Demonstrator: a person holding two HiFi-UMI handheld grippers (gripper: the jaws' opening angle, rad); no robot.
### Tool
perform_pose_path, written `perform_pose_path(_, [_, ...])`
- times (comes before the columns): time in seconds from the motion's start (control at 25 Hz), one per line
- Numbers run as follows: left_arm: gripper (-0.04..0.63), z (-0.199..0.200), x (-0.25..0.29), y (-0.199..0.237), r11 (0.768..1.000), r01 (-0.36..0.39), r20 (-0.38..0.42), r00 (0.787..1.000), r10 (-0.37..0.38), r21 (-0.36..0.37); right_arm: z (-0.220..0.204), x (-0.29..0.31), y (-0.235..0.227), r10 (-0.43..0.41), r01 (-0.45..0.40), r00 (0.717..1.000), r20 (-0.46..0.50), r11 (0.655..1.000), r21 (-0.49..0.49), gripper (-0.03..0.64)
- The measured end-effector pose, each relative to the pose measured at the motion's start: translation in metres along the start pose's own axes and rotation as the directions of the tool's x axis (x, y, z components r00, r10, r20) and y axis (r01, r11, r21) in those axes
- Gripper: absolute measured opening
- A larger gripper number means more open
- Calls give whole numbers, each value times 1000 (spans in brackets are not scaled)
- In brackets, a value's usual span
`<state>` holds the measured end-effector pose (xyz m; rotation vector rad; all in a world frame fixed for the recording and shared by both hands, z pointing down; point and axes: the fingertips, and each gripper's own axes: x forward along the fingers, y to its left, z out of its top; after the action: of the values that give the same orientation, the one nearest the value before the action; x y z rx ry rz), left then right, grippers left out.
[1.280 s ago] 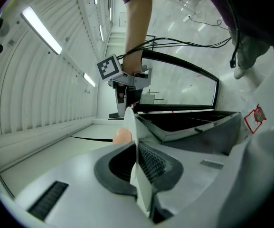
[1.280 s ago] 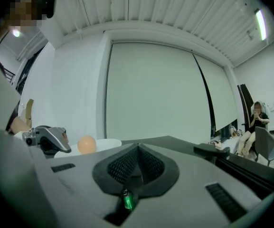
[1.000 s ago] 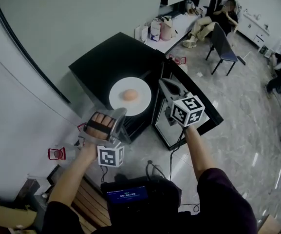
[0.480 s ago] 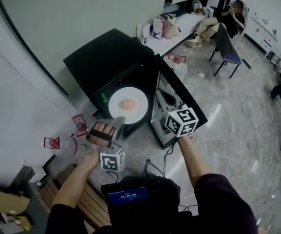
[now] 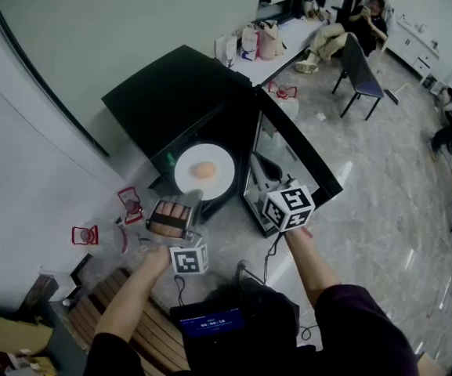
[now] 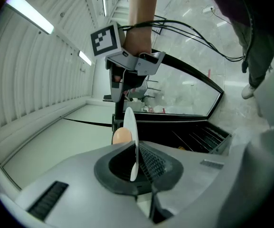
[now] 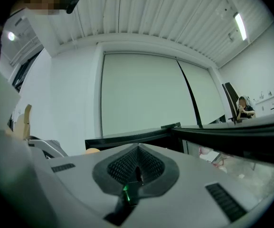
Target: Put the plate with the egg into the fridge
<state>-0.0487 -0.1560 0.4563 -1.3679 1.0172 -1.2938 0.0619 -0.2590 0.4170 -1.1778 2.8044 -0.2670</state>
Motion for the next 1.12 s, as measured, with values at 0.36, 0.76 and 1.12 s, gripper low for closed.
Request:
perform_pose_path(0.36, [18, -10, 93, -101, 994, 93, -125, 987, -100, -65, -79, 8, -18, -65, 66, 997, -37, 998, 26, 6])
perform_pose_path(0.76, [18, -49, 251, -213, 973, 138, -371, 907, -199, -185, -173, 28, -52, 13, -12, 995, -99, 1000, 16, 6])
perform_pose_path(1.12, [18, -87, 317, -258, 959, 196, -455, 849, -270, -204, -213, 57, -91, 40, -33, 992, -119, 997, 64, 6])
